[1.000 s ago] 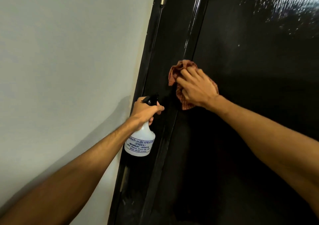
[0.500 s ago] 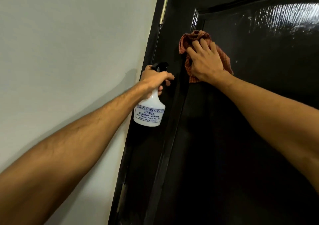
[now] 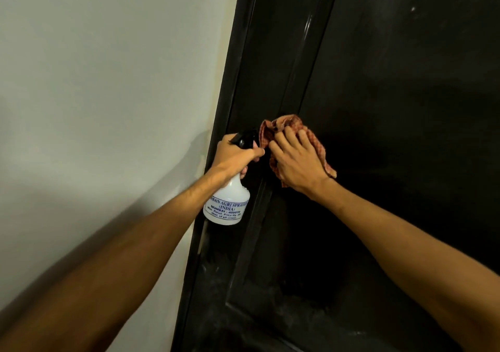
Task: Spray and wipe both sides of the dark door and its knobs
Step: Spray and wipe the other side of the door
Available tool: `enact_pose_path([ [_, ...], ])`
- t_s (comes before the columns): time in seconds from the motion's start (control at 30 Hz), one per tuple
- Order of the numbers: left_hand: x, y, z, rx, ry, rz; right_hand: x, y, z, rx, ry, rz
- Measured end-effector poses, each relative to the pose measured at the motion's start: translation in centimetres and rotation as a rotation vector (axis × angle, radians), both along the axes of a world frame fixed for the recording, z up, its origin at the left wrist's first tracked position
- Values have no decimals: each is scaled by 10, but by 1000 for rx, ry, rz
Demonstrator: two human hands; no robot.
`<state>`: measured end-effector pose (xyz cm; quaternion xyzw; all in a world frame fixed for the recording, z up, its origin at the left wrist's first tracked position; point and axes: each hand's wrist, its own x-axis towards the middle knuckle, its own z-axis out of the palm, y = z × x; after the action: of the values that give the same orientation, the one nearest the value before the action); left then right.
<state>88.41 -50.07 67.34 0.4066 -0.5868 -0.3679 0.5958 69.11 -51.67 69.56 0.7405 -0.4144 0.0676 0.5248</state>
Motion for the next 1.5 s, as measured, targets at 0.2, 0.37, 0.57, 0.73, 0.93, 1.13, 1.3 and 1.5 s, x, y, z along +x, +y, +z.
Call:
enact_pose_path([
  [0.2, -7, 7, -73, 52, -23, 38, -1, 0, -88, 132, 15, 8],
  [0.37, -10, 7, -119, 87, -48, 66, 1, 5, -135, 192, 80, -39],
  [0.57, -14, 10, -177, 104, -38, 138, 1, 18, -212, 362, 88, -79],
  [0.73, -10, 13, -211, 109, -71, 157, 1, 25, -269, 429, 165, -32],
  [0.93, 3, 6, -228, 184, -78, 188, 8, 18, -238, 346, 60, -28],
  [1.13, 5, 12, -247, 255, -63, 201, 5, 31, -296, 489, 280, -37],
  [1.3, -4, 15, -242, 284, -40, 174, 4, 33, -263, 438, 100, -111],
  [1.5, -18, 28, -250, 294, -16, 162, -6, 43, -258, 349, 30, -80],
])
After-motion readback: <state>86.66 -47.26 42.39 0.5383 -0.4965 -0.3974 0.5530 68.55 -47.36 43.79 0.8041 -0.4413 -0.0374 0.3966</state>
